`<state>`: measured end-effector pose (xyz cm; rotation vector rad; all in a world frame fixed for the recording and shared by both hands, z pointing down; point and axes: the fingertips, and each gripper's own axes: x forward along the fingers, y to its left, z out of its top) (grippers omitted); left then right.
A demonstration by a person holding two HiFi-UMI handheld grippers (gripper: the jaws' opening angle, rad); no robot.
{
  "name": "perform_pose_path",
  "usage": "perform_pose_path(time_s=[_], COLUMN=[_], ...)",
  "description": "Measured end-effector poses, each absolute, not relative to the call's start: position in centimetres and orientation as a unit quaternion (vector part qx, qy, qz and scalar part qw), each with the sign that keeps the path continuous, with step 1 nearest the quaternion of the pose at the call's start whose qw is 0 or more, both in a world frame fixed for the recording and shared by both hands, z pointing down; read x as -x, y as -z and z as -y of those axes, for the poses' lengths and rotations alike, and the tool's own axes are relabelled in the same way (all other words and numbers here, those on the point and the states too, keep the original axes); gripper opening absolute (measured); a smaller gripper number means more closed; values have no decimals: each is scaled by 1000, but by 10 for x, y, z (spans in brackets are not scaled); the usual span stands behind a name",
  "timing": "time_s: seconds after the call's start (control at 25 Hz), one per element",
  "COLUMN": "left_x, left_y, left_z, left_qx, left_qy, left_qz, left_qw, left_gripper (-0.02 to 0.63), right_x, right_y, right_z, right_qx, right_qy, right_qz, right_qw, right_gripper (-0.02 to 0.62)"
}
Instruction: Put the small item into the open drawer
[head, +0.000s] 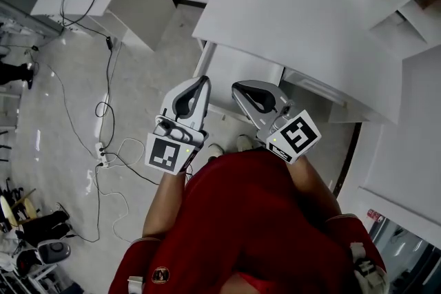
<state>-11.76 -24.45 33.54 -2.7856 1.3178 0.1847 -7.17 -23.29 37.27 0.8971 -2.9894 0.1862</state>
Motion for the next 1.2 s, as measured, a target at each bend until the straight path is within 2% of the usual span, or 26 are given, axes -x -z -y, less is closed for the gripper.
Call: perform_pose_path(time_s=[1.2], left_x=[143], left_y=[-340], left_z=[215], left_qx=[907], left_qy=[-99], left_qz=[-410], left_qw=[2], left_gripper=[0], right_x=[88], right_y=[-364], right_z=[196], right_qx=[-333], right_qy=[-27], right_qz=[943], right_qw=[5], right_gripper=[11])
